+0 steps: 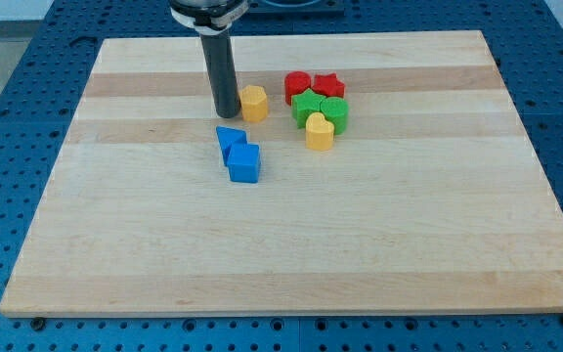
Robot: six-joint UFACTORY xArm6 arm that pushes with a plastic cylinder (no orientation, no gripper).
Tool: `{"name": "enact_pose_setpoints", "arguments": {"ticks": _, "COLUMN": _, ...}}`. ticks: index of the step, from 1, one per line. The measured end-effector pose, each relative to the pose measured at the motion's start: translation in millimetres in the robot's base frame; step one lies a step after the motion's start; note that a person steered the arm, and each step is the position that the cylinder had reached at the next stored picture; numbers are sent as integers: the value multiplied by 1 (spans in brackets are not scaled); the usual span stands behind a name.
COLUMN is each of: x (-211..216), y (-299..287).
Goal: Slide the yellow hexagon to the left of the green star
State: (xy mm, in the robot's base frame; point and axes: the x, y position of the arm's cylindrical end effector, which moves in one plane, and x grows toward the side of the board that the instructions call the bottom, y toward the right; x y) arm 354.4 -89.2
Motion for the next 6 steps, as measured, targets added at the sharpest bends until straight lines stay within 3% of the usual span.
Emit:
{"name": "enact_pose_setpoints", "arguments": {"ticks": 4, "x": -17, "y": -11}}
{"name": "enact_pose_setpoints", "arguments": {"ticks": 6, "x": -18, "y": 22}}
